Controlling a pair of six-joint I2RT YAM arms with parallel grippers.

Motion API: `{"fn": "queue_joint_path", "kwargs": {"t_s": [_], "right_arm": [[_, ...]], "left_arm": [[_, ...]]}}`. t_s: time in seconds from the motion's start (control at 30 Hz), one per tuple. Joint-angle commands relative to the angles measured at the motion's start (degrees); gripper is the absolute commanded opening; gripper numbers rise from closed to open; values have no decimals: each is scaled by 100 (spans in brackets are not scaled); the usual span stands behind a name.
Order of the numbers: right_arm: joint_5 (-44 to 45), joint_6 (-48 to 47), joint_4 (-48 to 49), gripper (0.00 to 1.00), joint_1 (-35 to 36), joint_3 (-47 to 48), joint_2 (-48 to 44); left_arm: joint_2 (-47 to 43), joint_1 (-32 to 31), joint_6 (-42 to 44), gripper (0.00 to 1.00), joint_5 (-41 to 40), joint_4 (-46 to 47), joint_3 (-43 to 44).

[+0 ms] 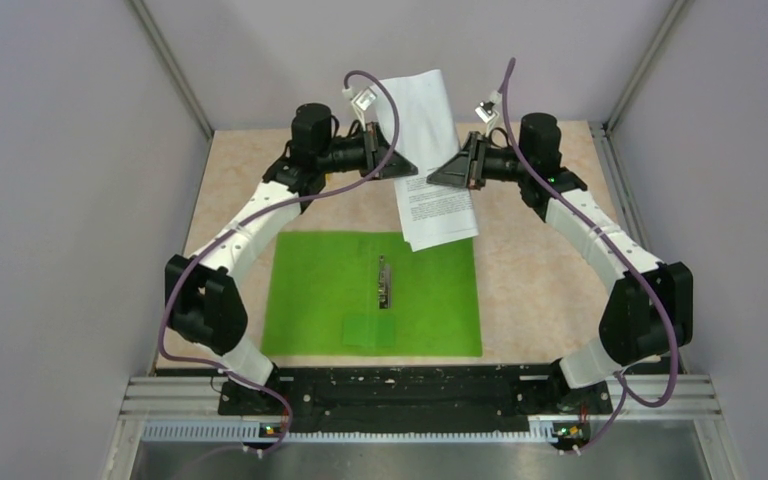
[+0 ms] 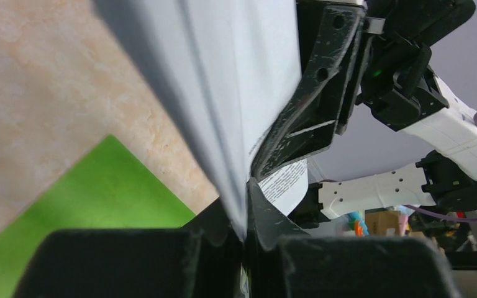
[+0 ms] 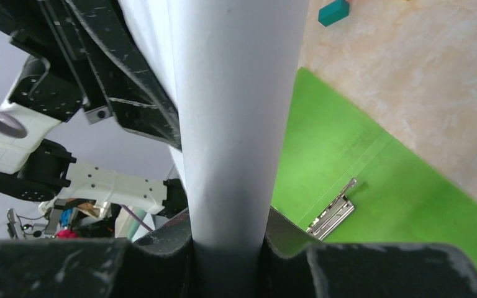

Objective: Put the files into the folder

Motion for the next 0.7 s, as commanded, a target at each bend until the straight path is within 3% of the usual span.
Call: {"fn": "queue_joint_path", "kwargs": {"t_s": [0.0, 0.13, 0.3, 0.37, 0.5, 0.67], "right_arm": [[38, -355, -25, 22, 60, 105, -332], [203, -548, -16, 27, 55, -65, -428], [339, -784, 274, 70, 48, -315, -634], [273, -796, 606, 82, 52, -426, -758], [108, -817, 1455, 94, 52, -685, -1133], [-1, -963, 1875, 98, -194, -803, -1478]], "left_arm": [[-26, -204, 625, 0, -92, -582, 628], [-113, -259, 1016, 0, -522, -1259, 787], [-559, -402, 1885, 0, -1124, -1892, 836], [-775, -559, 2423, 0, -1361, -2120, 897], [-1141, -809, 3297, 0, -1315, -2498, 1003], [-1773, -1213, 4129, 0, -1631, -2795, 959]]}}
